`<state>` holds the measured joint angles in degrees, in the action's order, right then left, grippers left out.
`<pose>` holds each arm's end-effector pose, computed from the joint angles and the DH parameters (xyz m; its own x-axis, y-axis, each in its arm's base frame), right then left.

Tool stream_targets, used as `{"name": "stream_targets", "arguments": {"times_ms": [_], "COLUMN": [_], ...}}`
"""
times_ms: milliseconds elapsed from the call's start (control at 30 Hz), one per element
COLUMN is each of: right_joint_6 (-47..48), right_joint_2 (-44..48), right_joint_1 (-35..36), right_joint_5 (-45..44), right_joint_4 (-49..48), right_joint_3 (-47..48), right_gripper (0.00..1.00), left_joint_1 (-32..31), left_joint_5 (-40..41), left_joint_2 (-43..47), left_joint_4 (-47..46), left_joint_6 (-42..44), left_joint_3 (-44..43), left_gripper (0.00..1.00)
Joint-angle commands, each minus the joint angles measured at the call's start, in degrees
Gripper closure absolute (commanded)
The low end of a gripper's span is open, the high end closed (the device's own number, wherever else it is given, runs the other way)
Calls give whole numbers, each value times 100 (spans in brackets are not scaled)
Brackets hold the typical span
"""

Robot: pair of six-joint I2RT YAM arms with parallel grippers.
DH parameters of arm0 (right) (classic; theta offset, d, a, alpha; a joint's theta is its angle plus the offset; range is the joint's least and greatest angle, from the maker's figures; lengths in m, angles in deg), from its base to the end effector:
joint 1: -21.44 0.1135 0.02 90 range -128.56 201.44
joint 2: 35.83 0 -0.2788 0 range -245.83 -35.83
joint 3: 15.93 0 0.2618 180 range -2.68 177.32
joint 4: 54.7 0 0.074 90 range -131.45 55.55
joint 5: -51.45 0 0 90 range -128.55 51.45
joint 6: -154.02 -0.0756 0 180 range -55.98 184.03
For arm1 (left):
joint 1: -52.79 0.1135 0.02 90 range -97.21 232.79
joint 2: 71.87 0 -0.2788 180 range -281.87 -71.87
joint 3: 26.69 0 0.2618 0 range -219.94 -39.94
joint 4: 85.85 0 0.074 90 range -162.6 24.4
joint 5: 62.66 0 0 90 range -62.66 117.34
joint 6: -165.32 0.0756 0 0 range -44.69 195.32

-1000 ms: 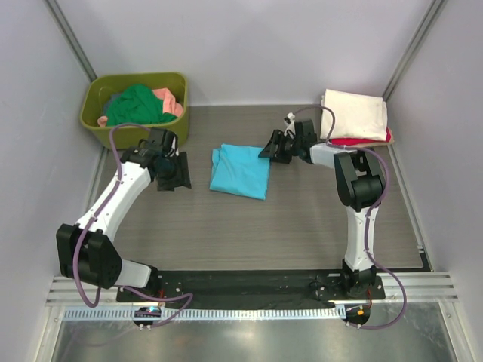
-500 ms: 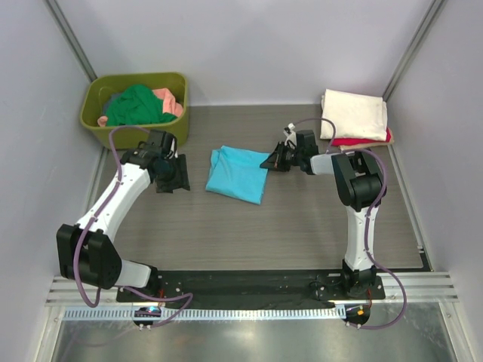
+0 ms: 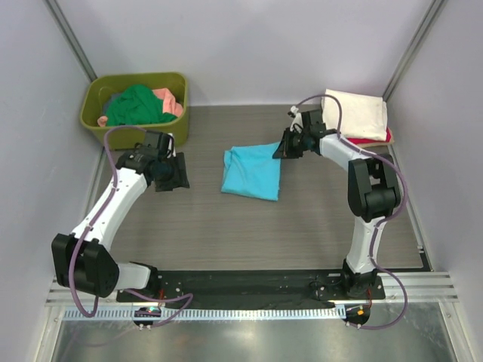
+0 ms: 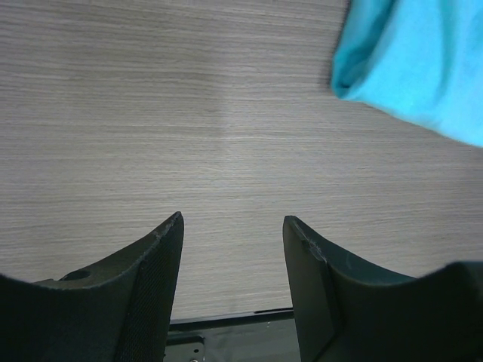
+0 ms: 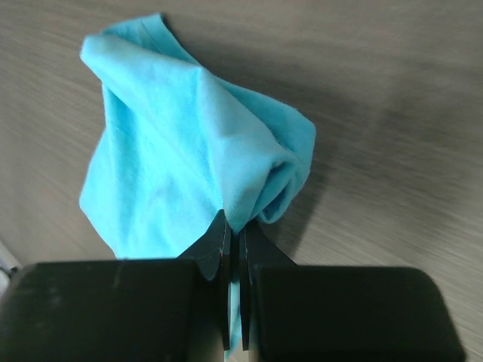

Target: Fold and stack the t-shirts

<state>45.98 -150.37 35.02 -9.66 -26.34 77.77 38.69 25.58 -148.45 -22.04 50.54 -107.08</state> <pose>0.4503 0.1463 0.1679 -0.8584 0.0716 -0.5080 -0.2594 0.7938 0.5501 0.2820 -0.0732 0.2726 -0.8709 -0.2132 -0.4428 -0.1174 0.9652 -0.2337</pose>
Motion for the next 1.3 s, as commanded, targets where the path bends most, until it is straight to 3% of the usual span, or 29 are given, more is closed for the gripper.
{"name": "stream_targets", "arguments": {"times_ms": [0,233,500,667,933,1267], "right_joint_6": [705,1522,2436,3103,3333,3624], "right_joint_2": [494,757,916,1144,1408,1206], "right_joint_1": [-242,-620,-857,-1059,-1516,-1648], "right_joint_5": [-725,-1446,-3256,-3240,-2959,-2634], "right_joint_4": [702,1134,1064,459,-508,-720], "right_joint_3": [568,1289,1755,1580,1447,1887], "right_gripper": [99,99,99,99,99,99], "left_joint_1": [31,31,13,22,13,13], "left_joint_5": [-62,88,114,53,27,70], "left_joint_2": [257,319,284,205,55,-6], "left_joint_4": [-223,-223,-231,-240,-240,-231], "left_joint_6": [87,113,131,131,131,131], "left_joint_3": [42,69,78,86,86,86], "left_gripper": [43,43,43,44,45,47]}}
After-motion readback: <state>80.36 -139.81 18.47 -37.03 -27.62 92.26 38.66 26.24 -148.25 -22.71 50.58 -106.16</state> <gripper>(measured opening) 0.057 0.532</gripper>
